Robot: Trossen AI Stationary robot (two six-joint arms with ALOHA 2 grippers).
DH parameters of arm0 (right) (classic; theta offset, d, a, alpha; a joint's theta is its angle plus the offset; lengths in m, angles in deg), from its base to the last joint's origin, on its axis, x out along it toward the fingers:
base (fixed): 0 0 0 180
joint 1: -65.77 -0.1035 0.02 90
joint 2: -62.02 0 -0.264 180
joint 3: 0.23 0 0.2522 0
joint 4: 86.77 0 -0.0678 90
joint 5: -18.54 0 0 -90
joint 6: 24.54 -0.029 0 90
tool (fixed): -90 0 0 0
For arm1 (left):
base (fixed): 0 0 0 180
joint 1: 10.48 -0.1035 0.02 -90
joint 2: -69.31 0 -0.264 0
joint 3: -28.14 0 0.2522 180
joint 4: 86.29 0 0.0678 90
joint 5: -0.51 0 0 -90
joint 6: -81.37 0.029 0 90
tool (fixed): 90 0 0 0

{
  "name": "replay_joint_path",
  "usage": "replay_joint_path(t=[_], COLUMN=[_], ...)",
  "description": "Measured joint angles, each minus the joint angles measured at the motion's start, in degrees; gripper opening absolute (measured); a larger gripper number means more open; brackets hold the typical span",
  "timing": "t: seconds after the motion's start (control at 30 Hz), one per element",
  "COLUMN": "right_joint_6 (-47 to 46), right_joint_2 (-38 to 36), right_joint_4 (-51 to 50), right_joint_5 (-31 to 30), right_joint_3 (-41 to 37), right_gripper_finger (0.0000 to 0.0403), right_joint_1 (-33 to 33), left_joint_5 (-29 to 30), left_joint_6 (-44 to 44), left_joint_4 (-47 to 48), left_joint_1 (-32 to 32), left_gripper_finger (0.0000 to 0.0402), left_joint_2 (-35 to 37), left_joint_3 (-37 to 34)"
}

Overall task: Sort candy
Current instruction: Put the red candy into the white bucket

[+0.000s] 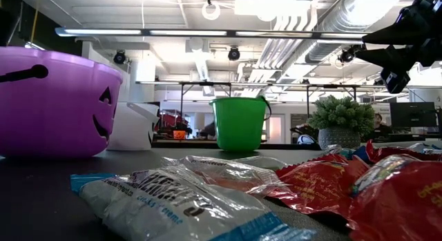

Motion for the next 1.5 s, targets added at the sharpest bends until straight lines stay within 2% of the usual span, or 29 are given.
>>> replay_joint_path(t=[0.43, 0.67, 0.83, 0.97, 1.37, 1.5], right_joint_6=[0.0, 0.0, 0.0, 0.0, 0.0, 0.0], right_joint_2=[0.0, 0.0, 0.0, 0.0, 0.0, 0.0], right_joint_4=[0.0, 0.0, 0.0, 0.0, 0.0, 0.0], right_joint_5=[0.0, 0.0, 0.0, 0.0, 0.0, -0.1], right_joint_3=[0.0, 0.0, 0.0, 0.0, 0.0, 0.0], right_gripper_finger=[0.0126, 0.0126, 0.0126, 0.0126, 0.0126, 0.0126], right_joint_1=[0.0, 0.0, 0.0, 0.0, 0.0, 0.0], left_joint_5=[1.3, 1.4, 1.3, 1.3, 1.1, 1.1], left_joint_6=[-0.8, -1.2, -6.1, -9.5, -13.6, -14.0], left_joint_4=[-8.6, -10.3, -10.7, -11.4, -12.9, -12.2], left_joint_1=[-0.3, -0.5, -0.5, -0.5, -0.5, -0.5], left_gripper_finger=[0.0163, 0.0161, 0.0157, 0.0133, 0.0012, 0.0007], left_joint_2=[0.2, 0.2, 0.2, 0.2, 0.3, 0.5], left_joint_3=[-7.3, -7.8, -7.9, -7.9, -7.9, -6.8])
